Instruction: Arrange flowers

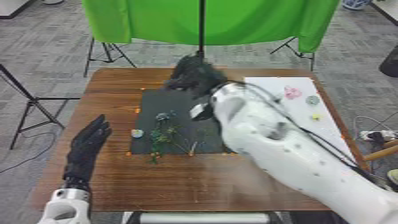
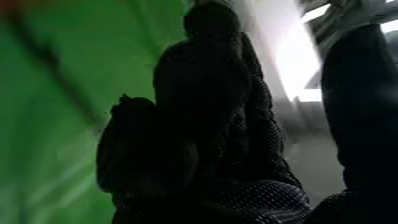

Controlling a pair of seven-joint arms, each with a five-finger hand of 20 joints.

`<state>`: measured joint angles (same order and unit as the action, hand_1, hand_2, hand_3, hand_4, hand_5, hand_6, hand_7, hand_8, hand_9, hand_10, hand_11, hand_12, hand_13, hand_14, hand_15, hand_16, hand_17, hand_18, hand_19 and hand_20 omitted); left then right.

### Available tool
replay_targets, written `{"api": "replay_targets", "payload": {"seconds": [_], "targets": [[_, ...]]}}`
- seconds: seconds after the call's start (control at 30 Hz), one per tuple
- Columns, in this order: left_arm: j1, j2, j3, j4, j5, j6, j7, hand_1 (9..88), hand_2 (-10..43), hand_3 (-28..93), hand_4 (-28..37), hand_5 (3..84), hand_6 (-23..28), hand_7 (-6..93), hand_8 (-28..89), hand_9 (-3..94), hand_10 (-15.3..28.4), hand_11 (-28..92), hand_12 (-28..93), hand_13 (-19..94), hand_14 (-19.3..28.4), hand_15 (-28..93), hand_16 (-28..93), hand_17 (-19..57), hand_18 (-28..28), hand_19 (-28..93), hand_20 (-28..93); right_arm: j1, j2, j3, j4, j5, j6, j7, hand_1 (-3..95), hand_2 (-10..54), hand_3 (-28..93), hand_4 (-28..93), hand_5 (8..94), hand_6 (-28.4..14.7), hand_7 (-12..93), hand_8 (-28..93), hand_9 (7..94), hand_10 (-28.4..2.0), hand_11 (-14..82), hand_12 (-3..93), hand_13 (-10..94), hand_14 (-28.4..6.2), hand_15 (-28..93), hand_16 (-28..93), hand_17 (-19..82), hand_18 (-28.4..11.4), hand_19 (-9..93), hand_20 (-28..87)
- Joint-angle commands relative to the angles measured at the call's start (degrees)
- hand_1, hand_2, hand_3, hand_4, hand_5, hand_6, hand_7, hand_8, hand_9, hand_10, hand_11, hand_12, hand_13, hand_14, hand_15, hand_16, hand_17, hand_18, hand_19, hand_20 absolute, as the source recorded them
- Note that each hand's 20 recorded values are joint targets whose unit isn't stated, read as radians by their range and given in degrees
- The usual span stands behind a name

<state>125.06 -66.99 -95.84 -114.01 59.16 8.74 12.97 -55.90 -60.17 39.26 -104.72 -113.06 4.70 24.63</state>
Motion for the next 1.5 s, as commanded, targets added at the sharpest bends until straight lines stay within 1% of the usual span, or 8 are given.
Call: {"api": "replay_targets", "payload": {"seconds": [0.03,0.17,0.4,0.63,1.13,1.27,1.43,1.5], "targets": [[2.41,-0.92,-0.50,-0.53,-0.57,-0.14,-0.99,32.7,-6.9,59,-20.6,34.6,4.2,7.5,-5,34.1,10.5,10,12,27,14.4,14,4,2.7,15.6,5,18,-21.01,22.18,27.76,-3.93,-3.83,-5.06,9.26,34.4,-9.5,61,-15,66.5,-0.4,14,-7,77.6,-14.8,21.2,23.7,90,-4.5,49,35,63,-10.8,93,45],[2.50,-1.29,-0.29,-0.55,-0.52,-0.17,-1.26,31.0,-4.5,60,-21.0,35.2,4.1,7.5,-5,34.5,10.7,11,12,27,14.8,15,4,2.7,15.3,5,17,-30.07,23.42,34.03,-1.39,-7.89,-5.14,12.75,35.8,-9.5,61,-15,66.5,1.3,14,-8,74.6,-15.5,20.9,24.9,88,-5.3,51,36,61,-11.9,93,45],[2.27,-1.12,-0.49,-0.74,-0.51,-0.15,-1.71,30.7,-3.4,61,-21.6,36.0,4.3,7.4,-5,35.1,10.9,11,12,27,15.0,15,4,2.6,14.6,5,18,-34.56,22.42,34.29,4.17,-8.89,-1.71,15.22,35.7,-9.5,61,-15,67.3,1.5,14,-8,77.2,-14.9,23.8,25.8,89,-4.7,52,34,62,-11.9,93,45],[0.89,-0.73,0.07,-0.17,-0.25,-0.69,-2.13,30.4,-3.1,61,-21.9,36.2,4.2,7.5,-5,35.1,10.9,11,12,27,15.0,16,3,2.5,14.5,5,18,-31.35,21.27,28.92,10.25,-11.40,6.63,14.84,35.0,-9.5,61,-16,66.2,1.2,14,-9,77.6,-14.5,24.8,26.1,90,-4.2,52,34,64,-11.3,93,46],[1.67,-1.31,0.11,-0.32,-0.18,-0.68,-2.24,30.3,-2.6,61,-22.0,36.3,4.1,7.5,-5,35.2,11.0,11,12,27,15.1,16,3,2.2,14.4,5,18,-28.97,20.12,25.35,12.36,-10.29,5.92,13.79,34.7,-9.5,59,-16,56.8,-2.9,11,-7,72.1,-15.9,21.8,24.4,90,-4.4,50,35,64,-10.2,93,43],[1.38,-1.36,0.29,-0.19,-0.20,-1.06,-2.94,30.2,-2.5,61,-21.9,36.3,4.1,7.4,-5,35.2,11.1,11,12,27,15.1,16,3,2.2,14.4,5,18,-25.57,19.74,21.01,15.11,-11.27,7.35,13.39,37.8,-9.5,60,-17,59.0,-1.6,13,-7,74.8,-14.2,23.0,24.2,91,-3.9,50,34,64,-10.1,93,43],[1.61,-1.38,0.05,-0.36,-0.15,-1.20,-2.90,30.3,-2.5,61,-21.9,36.5,4.2,7.3,-5,35.2,11.0,11,12,27,15.1,16,3,2.2,14.3,5,18,-22.30,18.67,16.15,18.13,-12.50,9.99,13.48,44.7,-9.5,62,-18,63.5,0.3,17,-8,79.3,-13.1,24.3,23.7,92,-2.9,50,34,65,-9.7,93,44],[1.50,-1.34,-0.05,-0.36,-0.11,-1.14,-2.98,30.3,-2.5,61,-21.8,36.5,4.2,7.4,-5,35.3,11.0,11,12,27,15.2,16,3,2.2,14.3,5,18,-21.70,18.27,15.21,18.94,-13.23,9.93,13.69,50.5,-9.5,58,-18,67.1,0.6,18,0,82.2,-11.9,21.9,28.5,93,-2.4,50,34,66,-9.5,93,45]]}}
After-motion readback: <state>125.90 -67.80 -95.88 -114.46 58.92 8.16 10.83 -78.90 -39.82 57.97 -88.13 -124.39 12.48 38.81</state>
